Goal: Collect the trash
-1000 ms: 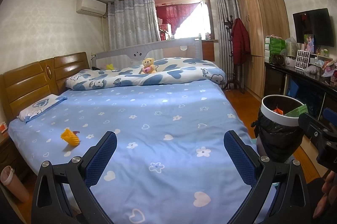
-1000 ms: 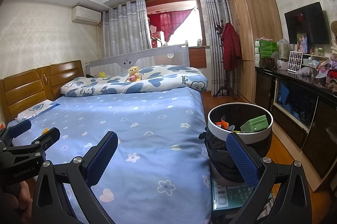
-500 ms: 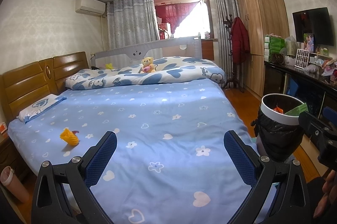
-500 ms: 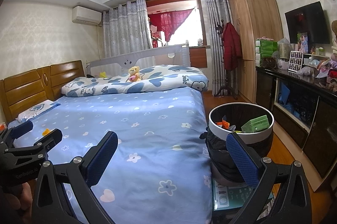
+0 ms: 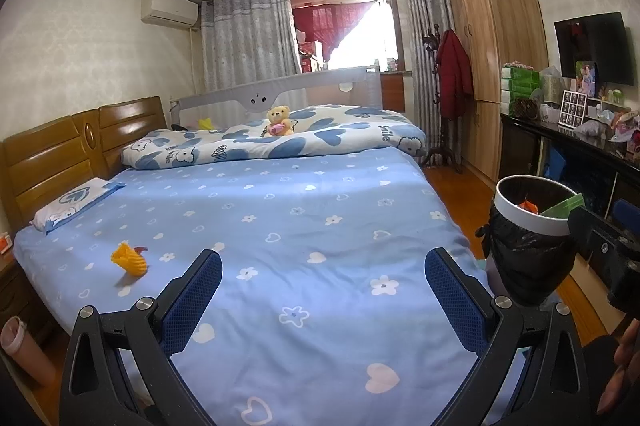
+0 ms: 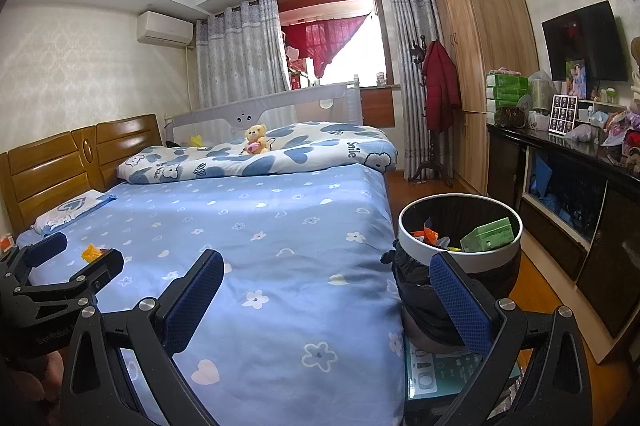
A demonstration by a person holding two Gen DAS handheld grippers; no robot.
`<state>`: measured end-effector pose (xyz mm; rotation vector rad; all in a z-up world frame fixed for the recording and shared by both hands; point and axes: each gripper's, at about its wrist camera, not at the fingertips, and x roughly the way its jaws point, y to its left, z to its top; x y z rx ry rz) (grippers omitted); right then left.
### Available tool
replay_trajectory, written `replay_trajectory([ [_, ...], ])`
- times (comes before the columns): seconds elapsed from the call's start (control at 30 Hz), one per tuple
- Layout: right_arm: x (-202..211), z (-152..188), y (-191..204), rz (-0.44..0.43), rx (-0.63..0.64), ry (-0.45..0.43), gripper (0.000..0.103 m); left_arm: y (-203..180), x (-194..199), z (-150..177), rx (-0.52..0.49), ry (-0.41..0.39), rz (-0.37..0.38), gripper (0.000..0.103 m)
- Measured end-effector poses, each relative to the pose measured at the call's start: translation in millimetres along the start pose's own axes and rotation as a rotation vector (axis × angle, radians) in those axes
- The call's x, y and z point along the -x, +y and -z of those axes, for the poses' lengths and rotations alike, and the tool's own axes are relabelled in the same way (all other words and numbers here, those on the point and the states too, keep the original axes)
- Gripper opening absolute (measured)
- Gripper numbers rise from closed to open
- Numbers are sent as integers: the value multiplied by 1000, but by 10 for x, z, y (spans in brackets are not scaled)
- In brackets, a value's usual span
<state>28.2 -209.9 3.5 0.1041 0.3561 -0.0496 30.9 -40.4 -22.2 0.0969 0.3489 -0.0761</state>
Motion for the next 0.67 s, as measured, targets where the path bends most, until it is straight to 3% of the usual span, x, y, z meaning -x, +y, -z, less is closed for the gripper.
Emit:
replay_trajectory([
  [0.67, -158, 20, 48, -8, -15, 42, 103, 78, -150, -28, 15, 35, 29, 103],
])
